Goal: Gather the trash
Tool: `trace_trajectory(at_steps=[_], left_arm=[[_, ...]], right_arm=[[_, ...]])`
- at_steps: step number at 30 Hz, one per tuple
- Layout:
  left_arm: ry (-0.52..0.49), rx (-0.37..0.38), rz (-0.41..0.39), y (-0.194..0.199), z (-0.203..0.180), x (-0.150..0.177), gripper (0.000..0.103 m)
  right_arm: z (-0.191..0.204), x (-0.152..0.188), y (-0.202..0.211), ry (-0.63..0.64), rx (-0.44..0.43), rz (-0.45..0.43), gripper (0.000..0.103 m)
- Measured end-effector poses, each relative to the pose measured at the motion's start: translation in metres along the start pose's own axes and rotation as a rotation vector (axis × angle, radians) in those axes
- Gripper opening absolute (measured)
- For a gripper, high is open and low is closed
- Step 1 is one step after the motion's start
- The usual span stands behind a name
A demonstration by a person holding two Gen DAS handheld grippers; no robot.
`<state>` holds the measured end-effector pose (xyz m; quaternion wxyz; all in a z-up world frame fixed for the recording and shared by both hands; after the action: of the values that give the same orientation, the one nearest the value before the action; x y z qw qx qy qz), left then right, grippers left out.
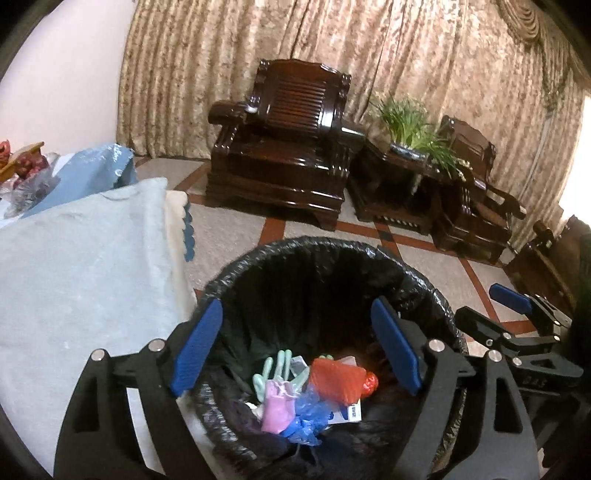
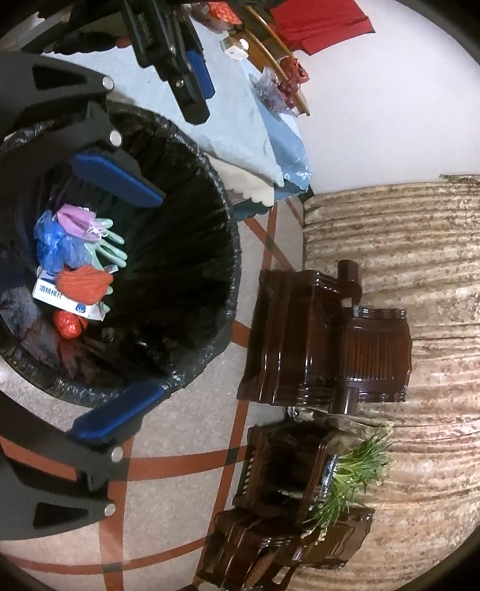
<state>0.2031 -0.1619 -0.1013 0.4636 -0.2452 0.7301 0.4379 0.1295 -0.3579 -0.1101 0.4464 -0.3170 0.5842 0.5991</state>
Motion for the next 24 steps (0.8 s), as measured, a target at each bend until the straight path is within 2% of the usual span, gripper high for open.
trace_trajectory(at_steps=[4, 12, 24], left_arm=[[-0.017, -0.034, -0.029, 0.023, 0.006, -0.009, 0.089], [-0.014, -0.090, -0.054, 0.068, 0.019, -0.019, 0.092], [-0.005, -0.156, -0.051, 0.122, 0.027, -0.012, 0.094]], right_arm=[[0.011, -0.011, 0.009, -0.003, -0.037, -0.011, 0.097], [0.036, -0.021, 0.026, -0.025, -0.103, -0.006, 0.097], [0.075, -0.030, 0.059, 0.013, -0.154, -0.012, 0.097]])
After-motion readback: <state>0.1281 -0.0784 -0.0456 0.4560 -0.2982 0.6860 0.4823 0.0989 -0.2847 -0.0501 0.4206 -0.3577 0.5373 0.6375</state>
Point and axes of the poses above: each gripper's, at about its wrist camera, not at the fingertips, and y roughly against the way its jaws point, z to its left, x to its underside, the point moved 2 cm from there along -y, roughly the way its jaws point, and after that the axes turned 12 degrees about -z, right-handed, at the moved point
